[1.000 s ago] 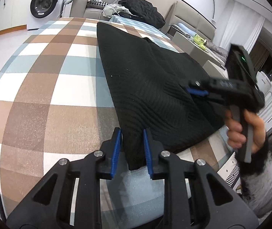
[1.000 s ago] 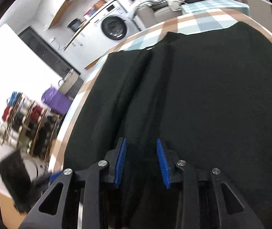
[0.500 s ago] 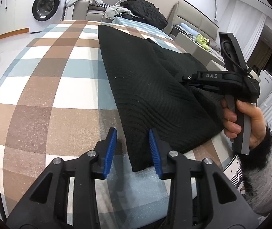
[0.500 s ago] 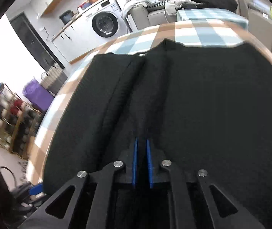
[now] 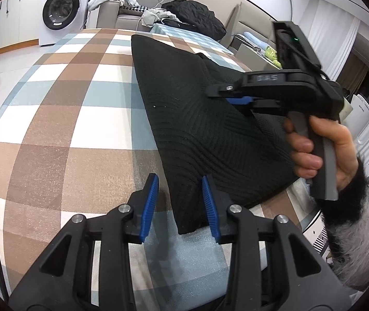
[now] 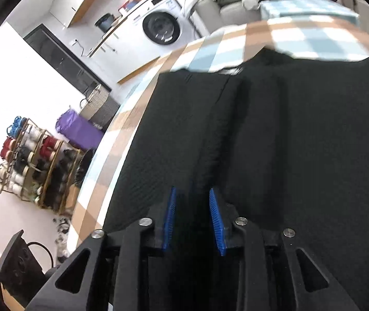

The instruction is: Fold small clothes

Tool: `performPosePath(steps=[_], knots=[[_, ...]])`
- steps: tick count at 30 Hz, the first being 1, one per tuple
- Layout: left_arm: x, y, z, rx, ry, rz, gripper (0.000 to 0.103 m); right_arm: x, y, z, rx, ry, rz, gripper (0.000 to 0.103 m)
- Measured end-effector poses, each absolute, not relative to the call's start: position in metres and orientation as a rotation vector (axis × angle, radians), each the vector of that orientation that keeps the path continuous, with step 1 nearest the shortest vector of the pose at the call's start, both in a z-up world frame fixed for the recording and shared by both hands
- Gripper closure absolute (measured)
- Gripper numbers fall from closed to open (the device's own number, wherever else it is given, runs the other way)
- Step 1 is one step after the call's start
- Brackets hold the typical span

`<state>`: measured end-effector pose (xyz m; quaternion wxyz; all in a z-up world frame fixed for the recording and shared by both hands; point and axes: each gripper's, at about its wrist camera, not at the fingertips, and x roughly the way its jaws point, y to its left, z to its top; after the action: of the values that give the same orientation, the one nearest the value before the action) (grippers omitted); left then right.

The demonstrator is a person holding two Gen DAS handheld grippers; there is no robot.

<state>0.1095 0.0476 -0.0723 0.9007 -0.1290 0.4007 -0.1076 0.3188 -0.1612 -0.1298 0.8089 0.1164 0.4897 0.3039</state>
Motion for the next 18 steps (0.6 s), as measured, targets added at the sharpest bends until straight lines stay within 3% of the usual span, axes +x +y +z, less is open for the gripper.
performPosePath(steps=[1, 5, 8, 18], knots=[[0.109, 0.048, -0.072, -0.268, 0.830, -0.223, 0.071, 0.317, -0.157, -0.129, 0.225, 1.035, 0.651, 0.092], [0.108, 0.051, -0.069, -0.273, 0.818, -0.224, 0.071, 0.300, -0.154, -0.106, 0.178, 0.885, 0.654, 0.095], [0.109, 0.053, -0.069, -0.279, 0.819, -0.228, 0.071, 0.296, -0.153, -0.102, 0.115, 0.876, 0.595, 0.095], [0.113, 0.064, -0.057, -0.307, 0.783, -0.177, 0.071, 0.281, -0.167, -0.127, 0.210, 1.035, 0.730, 0.077]])
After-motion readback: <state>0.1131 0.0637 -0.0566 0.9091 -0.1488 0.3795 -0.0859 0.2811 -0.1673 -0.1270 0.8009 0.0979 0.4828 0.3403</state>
